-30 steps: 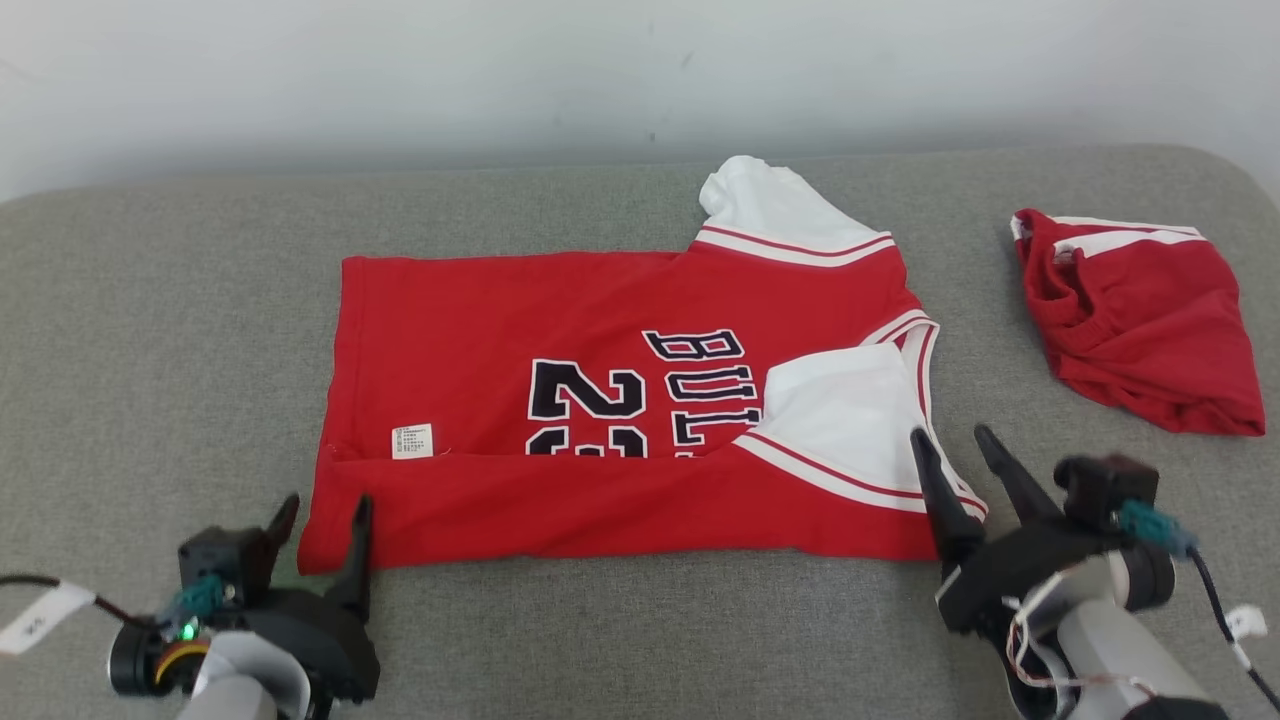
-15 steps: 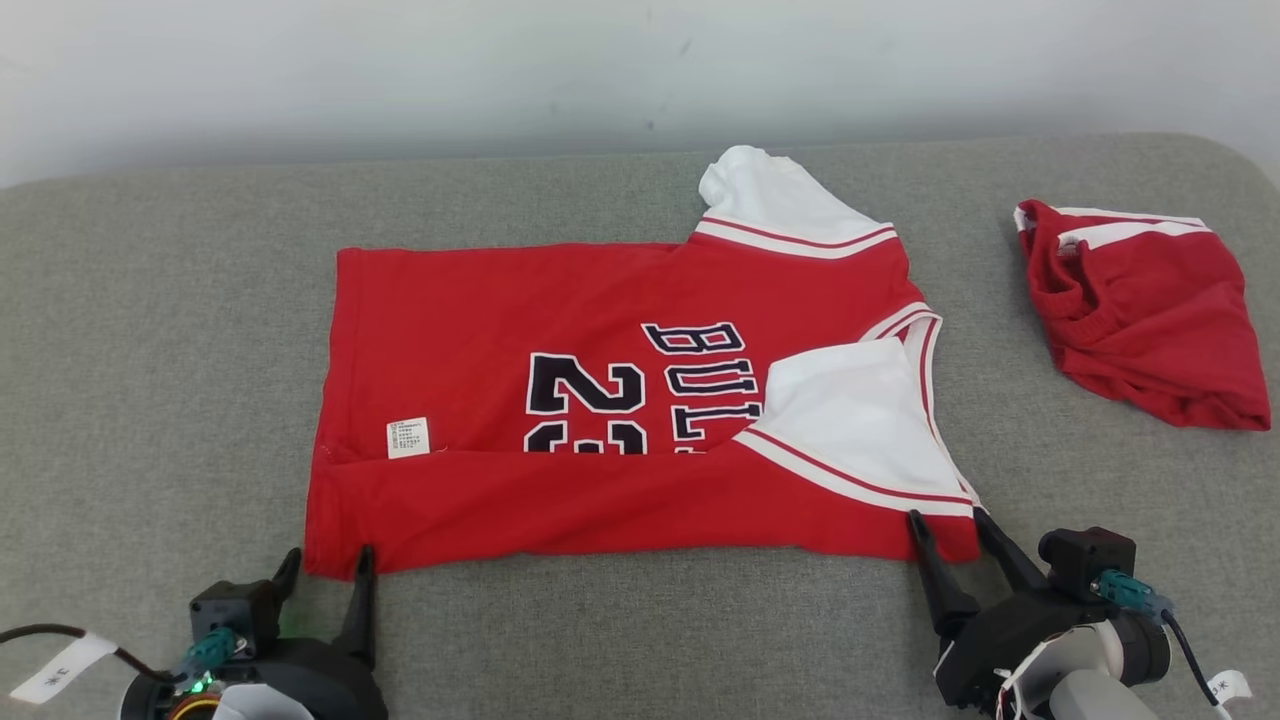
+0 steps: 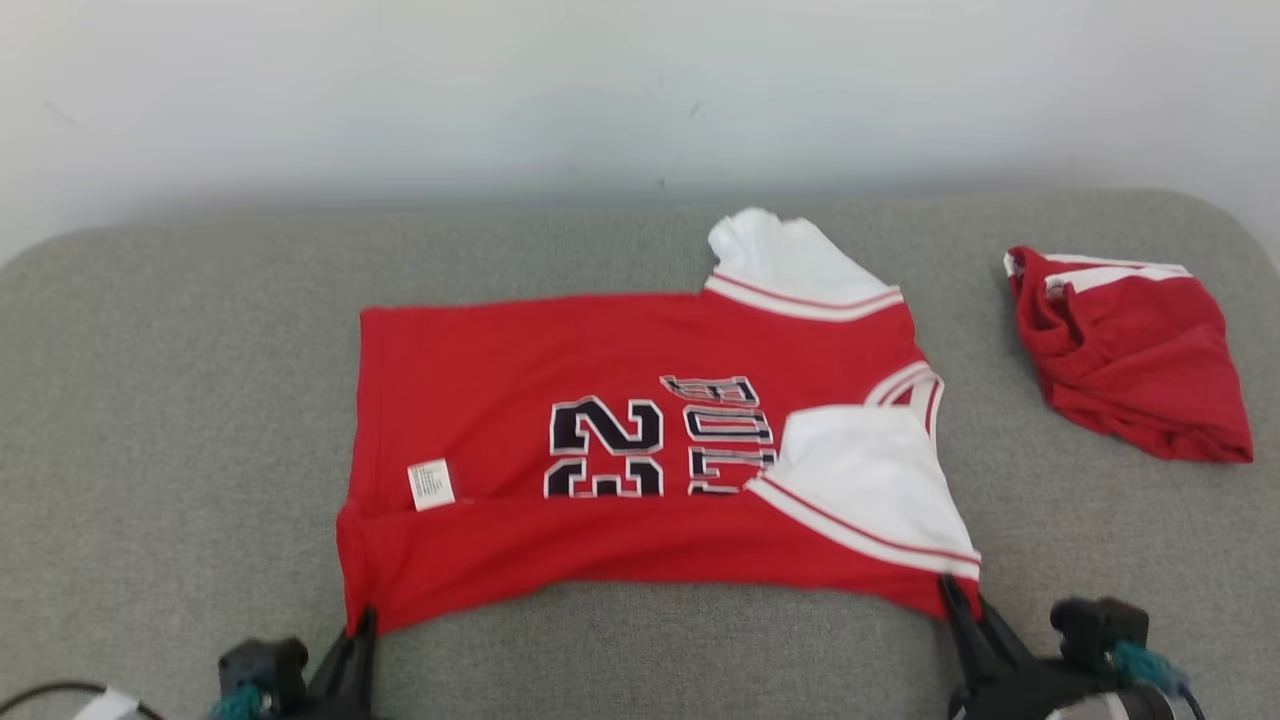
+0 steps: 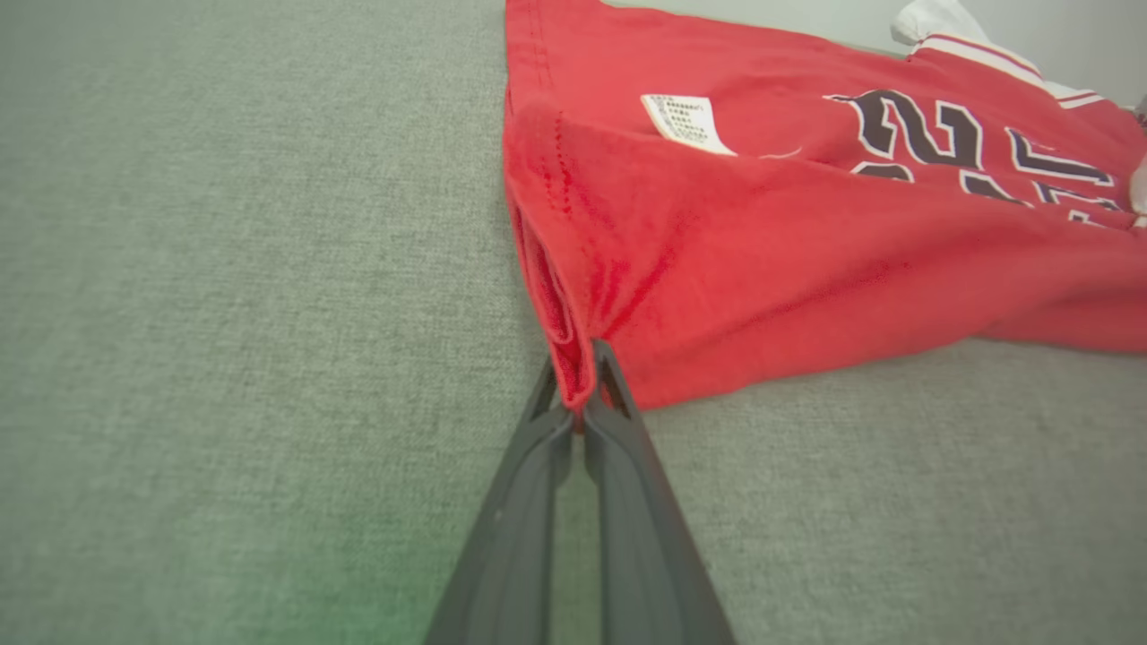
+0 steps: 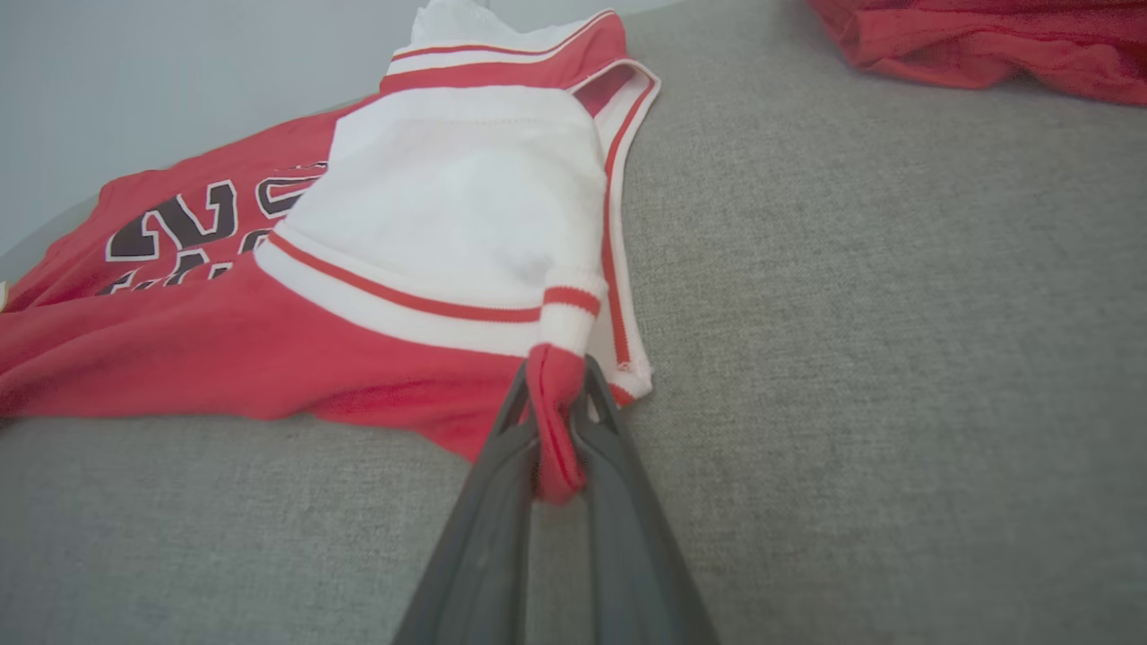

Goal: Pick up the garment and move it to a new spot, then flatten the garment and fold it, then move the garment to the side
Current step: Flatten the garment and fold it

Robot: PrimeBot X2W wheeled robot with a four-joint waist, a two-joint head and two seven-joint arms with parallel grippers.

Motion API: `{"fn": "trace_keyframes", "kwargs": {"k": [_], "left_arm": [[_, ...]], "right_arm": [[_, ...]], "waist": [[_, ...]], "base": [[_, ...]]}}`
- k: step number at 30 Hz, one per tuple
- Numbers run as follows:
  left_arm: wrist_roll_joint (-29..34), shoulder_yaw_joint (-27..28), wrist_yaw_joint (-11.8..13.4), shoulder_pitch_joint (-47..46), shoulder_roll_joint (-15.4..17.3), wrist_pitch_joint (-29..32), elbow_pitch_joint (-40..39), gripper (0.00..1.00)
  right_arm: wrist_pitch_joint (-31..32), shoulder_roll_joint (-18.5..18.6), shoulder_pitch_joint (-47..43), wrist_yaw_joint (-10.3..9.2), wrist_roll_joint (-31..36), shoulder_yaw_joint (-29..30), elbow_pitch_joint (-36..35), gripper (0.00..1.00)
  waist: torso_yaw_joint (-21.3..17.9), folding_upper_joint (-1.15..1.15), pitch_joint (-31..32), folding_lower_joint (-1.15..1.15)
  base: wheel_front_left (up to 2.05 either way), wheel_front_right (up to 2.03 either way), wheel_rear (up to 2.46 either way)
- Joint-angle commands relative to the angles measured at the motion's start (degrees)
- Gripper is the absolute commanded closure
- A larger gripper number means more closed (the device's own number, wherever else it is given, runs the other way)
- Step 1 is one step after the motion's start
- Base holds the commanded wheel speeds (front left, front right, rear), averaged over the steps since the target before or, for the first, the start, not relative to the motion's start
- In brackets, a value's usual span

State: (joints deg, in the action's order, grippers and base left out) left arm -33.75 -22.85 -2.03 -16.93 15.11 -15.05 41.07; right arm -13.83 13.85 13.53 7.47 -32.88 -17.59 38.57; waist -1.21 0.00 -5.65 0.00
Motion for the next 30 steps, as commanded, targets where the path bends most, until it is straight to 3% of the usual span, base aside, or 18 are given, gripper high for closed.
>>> {"fn": "trace_keyframes", "kwargs": {"k": [1,10,17,23,24,25,26,30], "left_arm": [[0.8,0.5,0.3,3.0,0.3,-0.1,-1.5,1.0],[0.3,1.9,2.9,12.4,2.8,0.5,-10.6,1.0],[-0.3,2.2,6.3,17.9,4.3,3.5,-19.4,1.0],[0.5,1.4,7.6,18.9,4.9,5.1,-20.0,1.0],[0.3,1.6,7.7,18.7,4.7,4.8,-20.0,1.0],[0.5,1.6,7.9,18.7,4.8,4.4,-19.8,0.66],[0.7,1.7,7.9,18.6,4.8,3.8,-20.0,0.0],[-0.5,3.0,7.5,19.8,3.8,1.7,-22.1,0.0]], "right_arm": [[-0.3,0.7,-3.1,0.08,-0.1,0.2,-1.5,1.0],[3.0,1.0,-17.1,0.08,0.8,5.1,-13.8,1.0],[10.8,-2.9,-26.6,0.08,3.1,11.3,-26.2,1.0],[13.8,-5.9,-28.4,0.08,5.8,14.5,-29.2,1.0],[13.6,-6.2,-28.2,0.08,6.4,15.0,-29.3,0.76],[13.2,-6.5,-28.2,0.08,7.0,15.4,-29.5,0.4],[12.7,-6.9,-28.2,0.08,7.0,16.0,-29.8,0.0],[9.9,-8.1,-28.5,0.08,7.3,17.8,-31.2,0.0]], "waist": [[0.6,0.0,2.4,0.0],[1.7,0.0,4.1,0.0],[1.9,0.0,3.0,0.0],[1.7,0.0,2.5,0.0],[1.7,0.0,2.5,0.0],[1.8,0.0,2.6,0.0],[1.8,0.0,2.6,0.0],[2.0,0.0,2.7,0.0]], "base": [[0.0,0.0,0.0],[0.0,0.0,0.0],[0.0,0.0,0.0],[0.0,0.0,0.0],[0.0,0.0,0.0],[0.0,0.0,0.0],[0.0,0.0,0.0],[0.0,0.0,0.0]]}}
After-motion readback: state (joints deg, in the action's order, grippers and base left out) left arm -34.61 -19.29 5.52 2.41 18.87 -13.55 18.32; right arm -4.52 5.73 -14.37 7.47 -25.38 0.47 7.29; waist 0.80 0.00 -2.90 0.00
